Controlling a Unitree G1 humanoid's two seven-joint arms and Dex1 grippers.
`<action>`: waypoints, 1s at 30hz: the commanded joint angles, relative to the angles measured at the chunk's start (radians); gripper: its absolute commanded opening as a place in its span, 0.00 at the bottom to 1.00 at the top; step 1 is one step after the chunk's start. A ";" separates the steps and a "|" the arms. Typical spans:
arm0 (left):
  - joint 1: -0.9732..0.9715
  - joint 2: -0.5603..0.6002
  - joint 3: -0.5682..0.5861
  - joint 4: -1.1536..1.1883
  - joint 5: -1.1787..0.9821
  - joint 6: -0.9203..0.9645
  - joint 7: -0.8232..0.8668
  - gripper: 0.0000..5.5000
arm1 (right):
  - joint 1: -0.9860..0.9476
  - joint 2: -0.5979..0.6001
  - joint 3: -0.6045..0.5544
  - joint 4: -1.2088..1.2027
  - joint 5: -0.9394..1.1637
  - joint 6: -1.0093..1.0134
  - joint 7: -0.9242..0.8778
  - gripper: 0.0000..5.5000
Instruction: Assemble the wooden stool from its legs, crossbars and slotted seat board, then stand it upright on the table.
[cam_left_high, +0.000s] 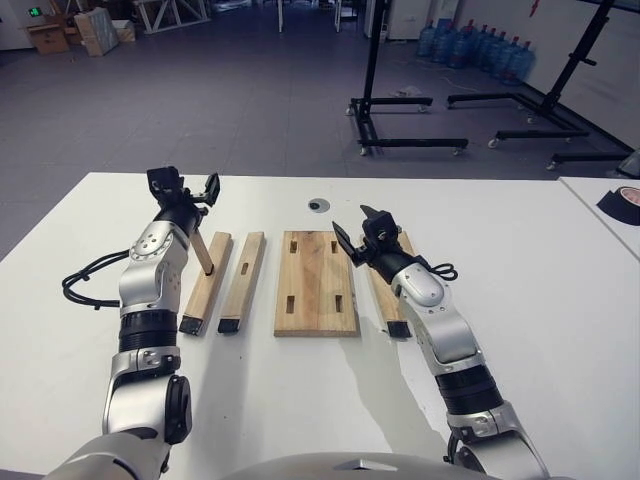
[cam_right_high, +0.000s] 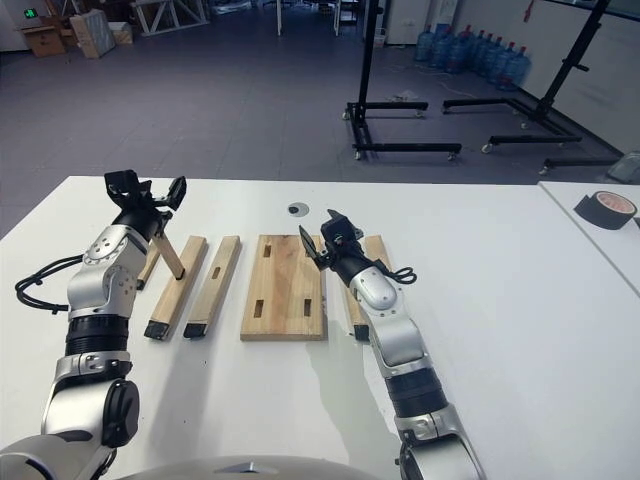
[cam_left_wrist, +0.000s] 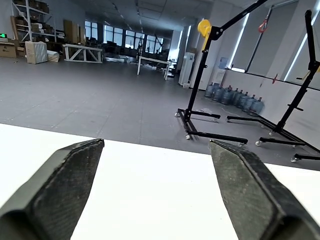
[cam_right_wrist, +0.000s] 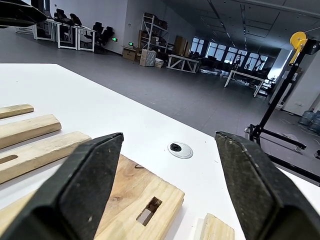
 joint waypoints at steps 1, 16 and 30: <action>-0.017 0.032 0.010 -0.256 -0.037 0.087 0.021 0.70 | -0.012 0.013 -0.010 -0.005 0.010 0.007 -0.004 0.61; 0.575 -0.006 -0.116 -0.559 0.039 -0.029 -0.070 0.70 | 0.051 -0.001 -0.024 -0.061 -0.001 0.025 -0.025 0.61; 0.565 0.027 -0.110 -0.379 0.040 0.296 -0.034 0.70 | 0.043 0.027 -0.054 -0.093 0.065 0.105 -0.022 0.61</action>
